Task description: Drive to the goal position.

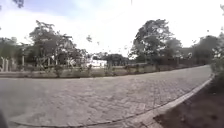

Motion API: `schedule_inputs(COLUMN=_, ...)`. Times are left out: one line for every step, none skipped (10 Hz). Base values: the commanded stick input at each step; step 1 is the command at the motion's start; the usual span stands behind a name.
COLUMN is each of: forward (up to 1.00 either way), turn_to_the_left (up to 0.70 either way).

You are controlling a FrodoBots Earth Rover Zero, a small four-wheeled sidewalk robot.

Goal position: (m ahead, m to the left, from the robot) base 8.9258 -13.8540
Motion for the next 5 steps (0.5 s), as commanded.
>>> schedule_inputs(forward=0.7, turn_to_the_left=-0.35)
schedule_inputs(forward=0.7, turn_to_the_left=-0.35)
schedule_inputs(forward=0.7, turn_to_the_left=-0.35)
schedule_inputs(forward=0.7, turn_to_the_left=-0.35)
schedule_inputs(forward=0.7, turn_to_the_left=-0.35)
